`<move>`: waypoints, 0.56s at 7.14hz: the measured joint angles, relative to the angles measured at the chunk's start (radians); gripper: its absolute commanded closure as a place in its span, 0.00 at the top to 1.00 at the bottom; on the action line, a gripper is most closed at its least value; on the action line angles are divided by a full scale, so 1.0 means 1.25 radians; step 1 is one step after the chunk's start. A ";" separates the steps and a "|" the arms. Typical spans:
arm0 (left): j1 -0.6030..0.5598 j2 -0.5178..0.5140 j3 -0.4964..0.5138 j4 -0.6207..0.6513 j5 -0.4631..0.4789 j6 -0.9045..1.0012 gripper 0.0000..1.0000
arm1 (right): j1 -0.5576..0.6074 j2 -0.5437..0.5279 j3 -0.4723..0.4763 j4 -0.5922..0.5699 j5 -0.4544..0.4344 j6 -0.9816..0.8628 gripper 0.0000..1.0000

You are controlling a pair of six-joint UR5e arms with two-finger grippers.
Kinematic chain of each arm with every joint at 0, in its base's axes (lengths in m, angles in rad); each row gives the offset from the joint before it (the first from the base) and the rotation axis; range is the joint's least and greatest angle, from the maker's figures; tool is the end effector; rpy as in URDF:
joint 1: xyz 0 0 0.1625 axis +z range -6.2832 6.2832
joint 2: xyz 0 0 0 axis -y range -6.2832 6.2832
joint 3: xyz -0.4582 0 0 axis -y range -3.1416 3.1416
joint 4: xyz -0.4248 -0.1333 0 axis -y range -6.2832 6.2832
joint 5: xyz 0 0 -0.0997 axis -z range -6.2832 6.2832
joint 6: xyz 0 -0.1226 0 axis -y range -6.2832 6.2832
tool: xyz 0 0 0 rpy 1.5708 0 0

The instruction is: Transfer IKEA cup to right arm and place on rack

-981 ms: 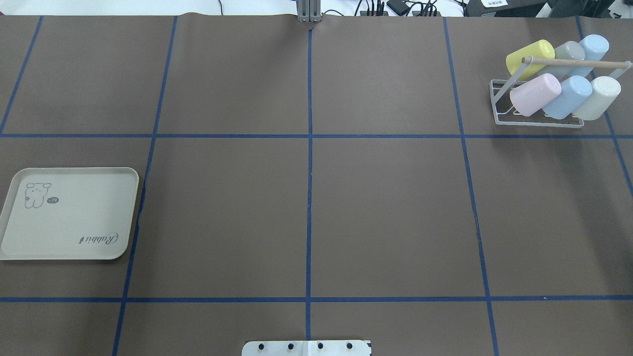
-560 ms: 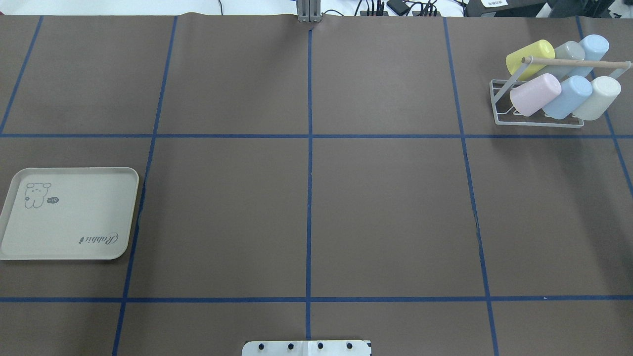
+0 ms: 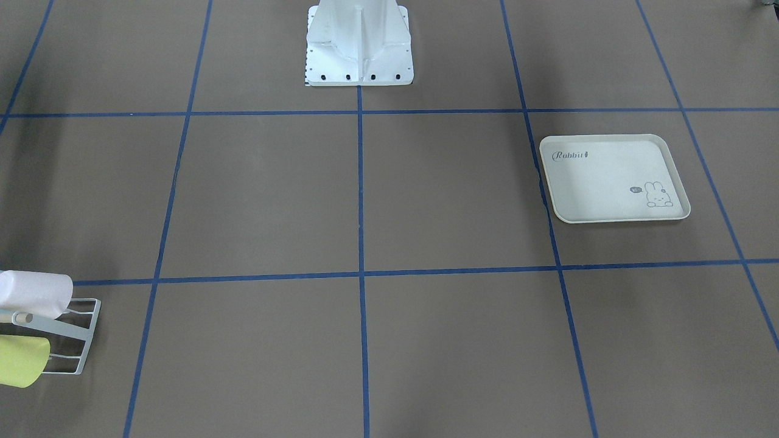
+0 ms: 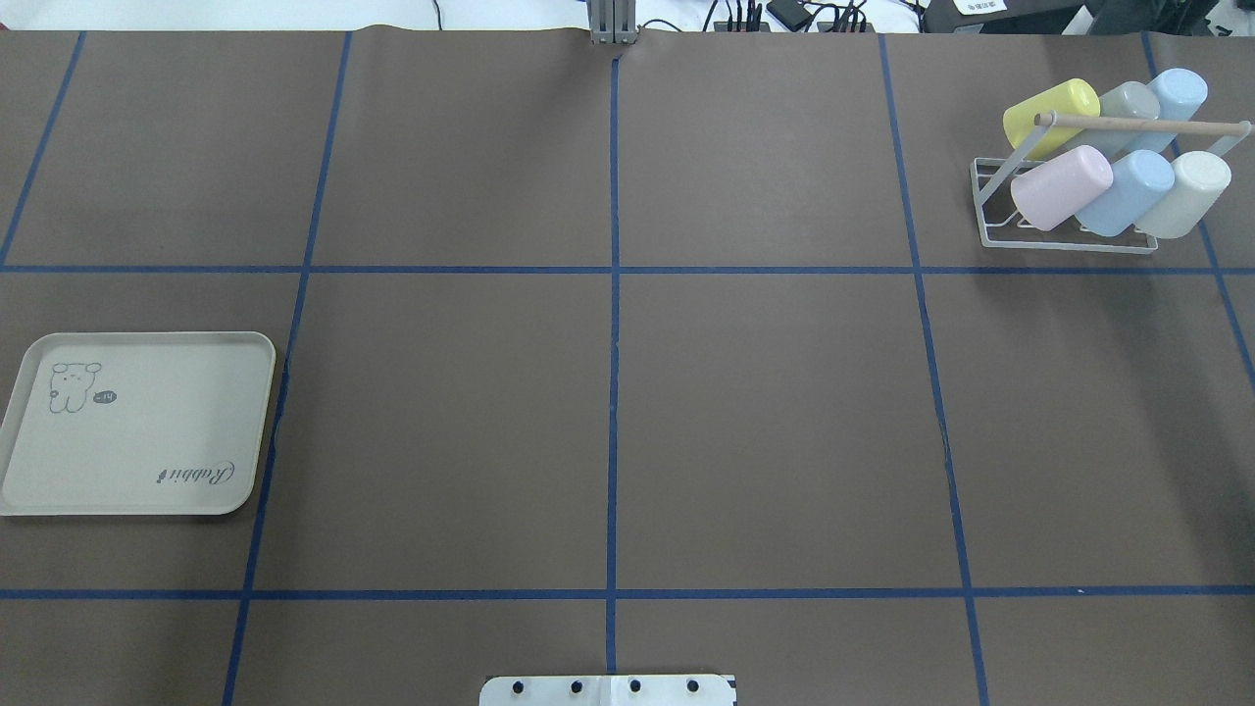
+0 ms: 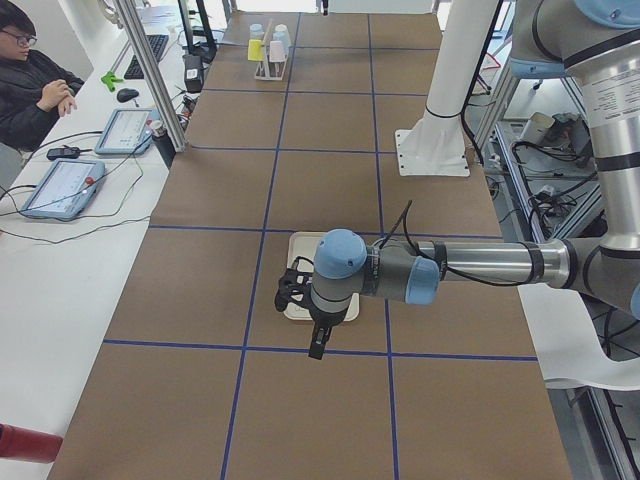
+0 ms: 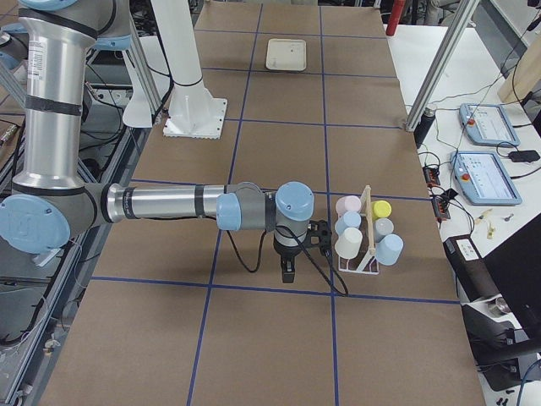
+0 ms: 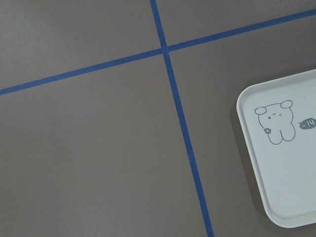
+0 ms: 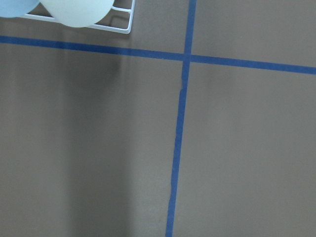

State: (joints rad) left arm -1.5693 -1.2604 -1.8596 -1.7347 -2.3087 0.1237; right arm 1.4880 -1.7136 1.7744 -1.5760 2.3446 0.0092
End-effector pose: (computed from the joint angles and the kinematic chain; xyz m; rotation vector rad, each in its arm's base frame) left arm -0.0502 -0.3964 0.6836 0.1807 0.7278 0.1718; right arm 0.0091 -0.4656 0.6722 0.0172 -0.7755 -0.0914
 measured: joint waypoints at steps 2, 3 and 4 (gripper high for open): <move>0.000 0.000 0.025 0.000 0.000 0.001 1.00 | -0.002 0.007 0.000 0.002 0.015 0.000 0.99; 0.000 0.000 0.031 0.000 0.000 0.001 1.00 | -0.003 0.010 0.000 0.003 0.021 0.000 0.99; 0.000 0.000 0.034 0.000 0.000 0.001 1.00 | -0.003 0.012 0.000 0.003 0.024 0.001 0.99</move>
State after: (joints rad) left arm -1.5689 -1.2609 -1.8168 -1.7349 -2.3083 0.1256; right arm 1.4841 -1.6987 1.7748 -1.5725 2.3740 0.0099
